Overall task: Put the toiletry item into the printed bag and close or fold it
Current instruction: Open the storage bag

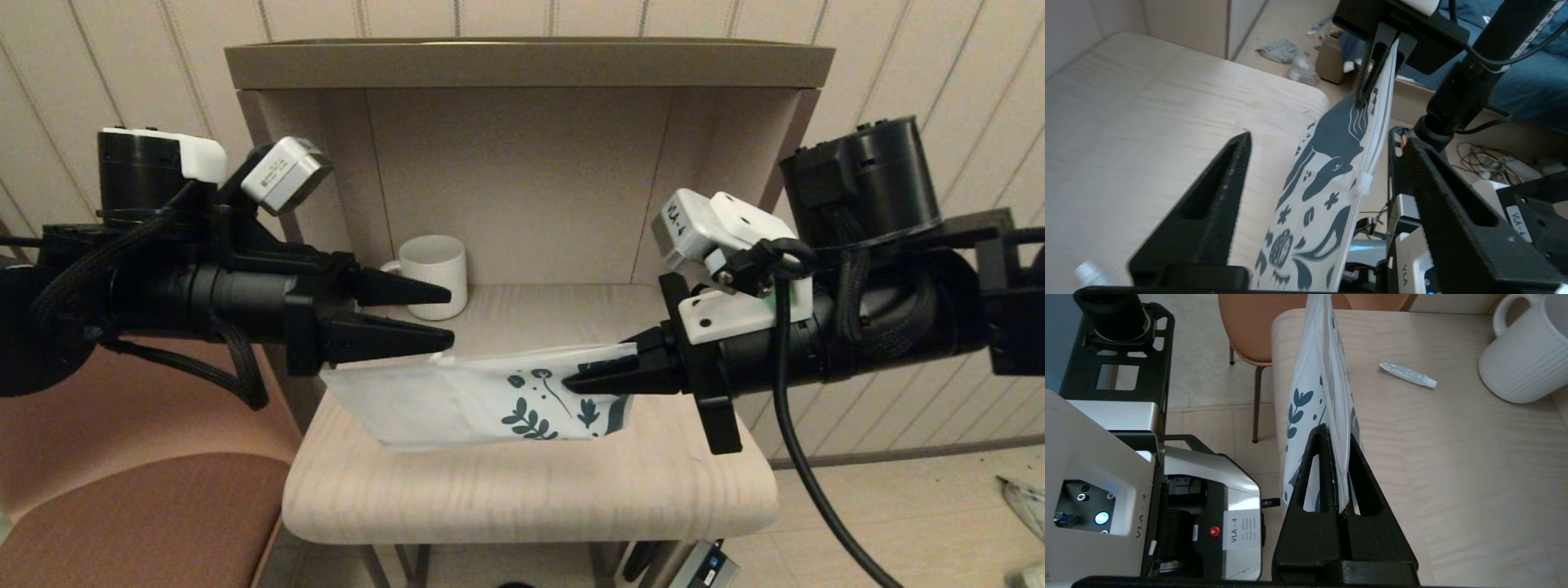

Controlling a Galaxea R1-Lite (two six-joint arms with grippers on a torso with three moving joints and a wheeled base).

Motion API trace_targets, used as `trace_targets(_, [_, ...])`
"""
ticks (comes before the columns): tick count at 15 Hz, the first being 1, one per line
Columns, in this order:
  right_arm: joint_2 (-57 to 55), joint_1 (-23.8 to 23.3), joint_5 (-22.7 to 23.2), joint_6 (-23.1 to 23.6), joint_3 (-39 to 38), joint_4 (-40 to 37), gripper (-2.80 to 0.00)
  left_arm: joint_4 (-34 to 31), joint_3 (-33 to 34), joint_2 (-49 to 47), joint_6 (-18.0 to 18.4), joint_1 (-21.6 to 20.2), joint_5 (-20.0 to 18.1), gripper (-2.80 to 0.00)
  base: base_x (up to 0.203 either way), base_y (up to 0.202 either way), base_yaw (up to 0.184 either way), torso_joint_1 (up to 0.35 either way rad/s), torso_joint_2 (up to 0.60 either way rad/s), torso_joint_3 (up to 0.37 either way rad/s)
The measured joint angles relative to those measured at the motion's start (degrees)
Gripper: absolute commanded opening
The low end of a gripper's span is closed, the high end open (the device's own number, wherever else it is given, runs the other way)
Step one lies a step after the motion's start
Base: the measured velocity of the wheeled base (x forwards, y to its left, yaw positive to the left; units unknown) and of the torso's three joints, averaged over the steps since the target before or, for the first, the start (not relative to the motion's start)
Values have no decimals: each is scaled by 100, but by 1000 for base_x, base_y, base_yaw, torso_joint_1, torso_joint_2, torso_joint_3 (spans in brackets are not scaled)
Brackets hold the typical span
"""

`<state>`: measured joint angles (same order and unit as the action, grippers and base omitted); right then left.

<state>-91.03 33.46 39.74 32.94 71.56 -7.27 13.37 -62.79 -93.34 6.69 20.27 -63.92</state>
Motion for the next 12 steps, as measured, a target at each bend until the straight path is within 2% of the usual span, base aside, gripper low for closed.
trace_targets(4, [-4,-52,80,10,17,11,-280,16,20,-120,42,43,12,0,0,0,0,0,0,0])
trace_targets(7, [-8,-147,129,10,74,5,-280,13,176,-112,289,30,6,0,0,0,0,0,0,0])
trace_targets(12, [-6,-237,139,1,96,-12,-280,24,240,-48,315,-40,-12,0,0,0,0,0,0,0])
